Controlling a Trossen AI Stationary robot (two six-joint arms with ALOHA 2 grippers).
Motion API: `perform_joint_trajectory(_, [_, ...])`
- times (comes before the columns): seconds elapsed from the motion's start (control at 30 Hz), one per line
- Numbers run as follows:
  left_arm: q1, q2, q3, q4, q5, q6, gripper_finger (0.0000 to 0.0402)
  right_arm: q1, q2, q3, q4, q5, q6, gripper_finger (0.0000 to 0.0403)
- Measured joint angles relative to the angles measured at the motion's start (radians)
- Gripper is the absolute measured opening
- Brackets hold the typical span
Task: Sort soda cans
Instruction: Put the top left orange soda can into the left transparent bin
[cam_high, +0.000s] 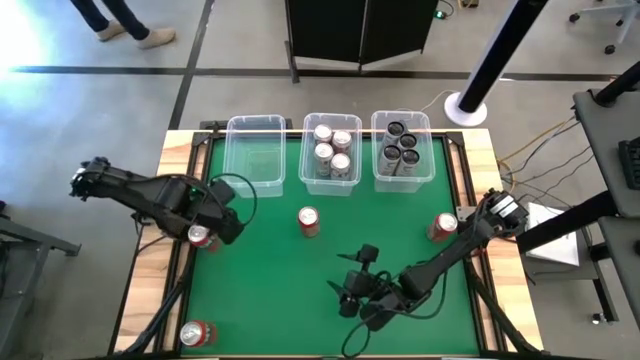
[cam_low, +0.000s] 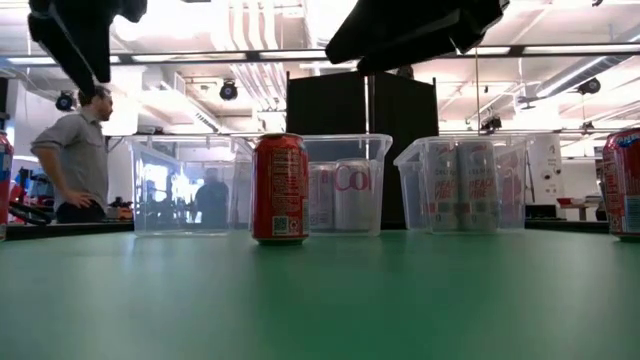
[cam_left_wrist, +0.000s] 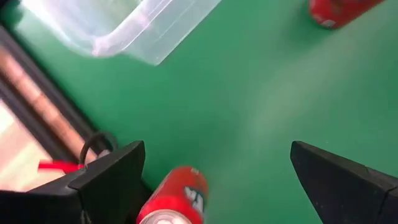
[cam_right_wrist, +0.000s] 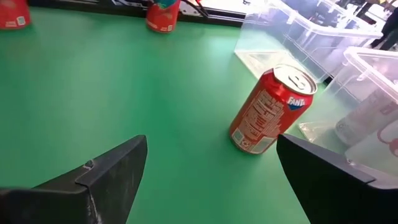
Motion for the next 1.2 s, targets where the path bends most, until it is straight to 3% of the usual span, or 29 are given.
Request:
perform_joint_trajectory(0.33, [0.026,-0.049,-0.051,-0.072,0.103,-0.178,0.0387,0.005,0.004,-0.002,0.005,0.004,-0.019,0.0354])
perform_joint_trajectory(0.43, [0.026,-0.039,-0.06,-0.079,0.16,-0.051,0.0387,0.006,0.005,-0.009,0.003,0.002,-0.02,0.0354])
perform_joint_trajectory(0.67, [0.018,-0.022,-0.063,-0.072,0.188,0.31,0.0387,0.006,0.005,-0.009,0.002,0.001,-0.073,0.0354])
perform_joint_trajectory(1.07, [0.016,-0.017,-0.157,-0.101,0.265,0.518,0.0387,0.006,0.005,-0.011,-0.004,-0.001,-0.067,0.0354])
perform_joint_trajectory(1.2, [0.004,-0.021,-0.188,-0.095,0.334,0.598,0.0387,0.006,0.005,-0.011,-0.007,-0.028,-0.037,0.0354])
